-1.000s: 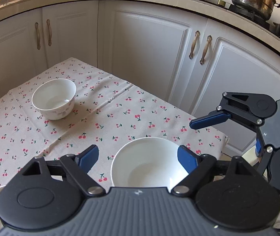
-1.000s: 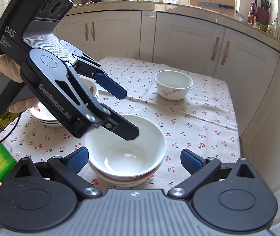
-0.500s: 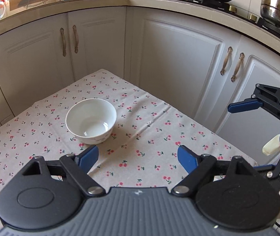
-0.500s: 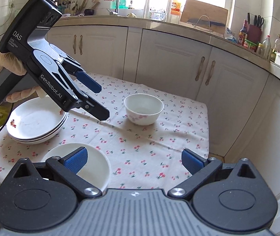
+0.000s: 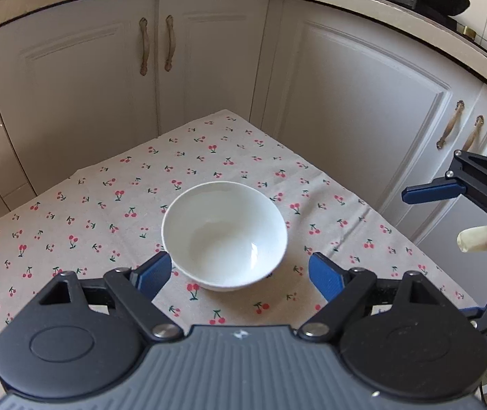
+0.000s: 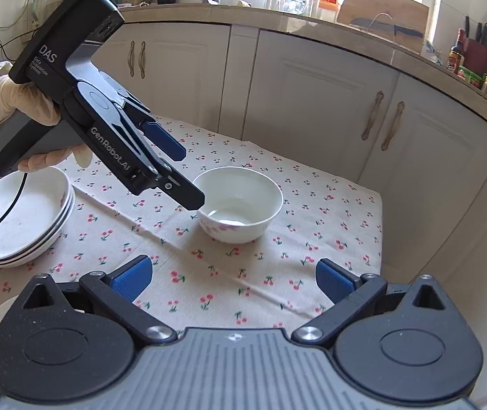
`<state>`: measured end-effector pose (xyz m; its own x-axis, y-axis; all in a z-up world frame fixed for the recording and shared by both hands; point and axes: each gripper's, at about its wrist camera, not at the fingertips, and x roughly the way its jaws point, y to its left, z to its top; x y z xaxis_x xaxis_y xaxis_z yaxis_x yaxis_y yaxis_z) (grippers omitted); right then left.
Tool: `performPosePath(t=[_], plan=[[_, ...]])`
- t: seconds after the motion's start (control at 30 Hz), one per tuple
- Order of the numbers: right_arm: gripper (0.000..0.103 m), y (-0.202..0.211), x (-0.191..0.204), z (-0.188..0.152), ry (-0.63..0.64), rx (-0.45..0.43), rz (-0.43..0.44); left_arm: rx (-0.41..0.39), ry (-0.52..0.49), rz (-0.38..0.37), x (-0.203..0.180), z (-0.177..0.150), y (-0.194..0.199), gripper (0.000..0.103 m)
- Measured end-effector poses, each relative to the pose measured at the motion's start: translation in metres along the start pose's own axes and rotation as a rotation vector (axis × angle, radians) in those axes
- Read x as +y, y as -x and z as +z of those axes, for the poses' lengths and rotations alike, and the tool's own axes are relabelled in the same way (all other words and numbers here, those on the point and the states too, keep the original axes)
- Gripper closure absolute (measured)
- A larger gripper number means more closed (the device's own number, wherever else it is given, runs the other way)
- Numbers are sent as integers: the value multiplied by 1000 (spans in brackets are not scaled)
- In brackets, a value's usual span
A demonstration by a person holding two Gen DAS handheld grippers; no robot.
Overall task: Organize plates and bowls
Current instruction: 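Move the left tool to a third white floral bowl and grasp its rim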
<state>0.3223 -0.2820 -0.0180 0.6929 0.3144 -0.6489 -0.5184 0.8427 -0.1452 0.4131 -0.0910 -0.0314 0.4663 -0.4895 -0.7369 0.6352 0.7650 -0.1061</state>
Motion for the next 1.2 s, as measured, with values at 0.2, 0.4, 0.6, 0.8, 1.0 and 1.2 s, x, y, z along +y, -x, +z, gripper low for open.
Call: performPosePath(t=[0.2,0.4,0.6,0.8,1.0,1.2], plan=[[0,-40,-11,13,17,19,44,16,47,9,24,14,-28,16],[0,-75,-19,17,27,49,59,38,88,-10,38,19,-53,17],[5,-98,-24,18,24,60,90,53,96,-31,40,20,-69,18],[14,-113,-23,19,32,74,114,67,96,-45,39,21,-76,23],[16,-121,-21,22,33,69,128,66,96,-57,40,21,-77,24],[17,-124,-20,24,28,58,132,63,89,-68,39,22,-76,24]])
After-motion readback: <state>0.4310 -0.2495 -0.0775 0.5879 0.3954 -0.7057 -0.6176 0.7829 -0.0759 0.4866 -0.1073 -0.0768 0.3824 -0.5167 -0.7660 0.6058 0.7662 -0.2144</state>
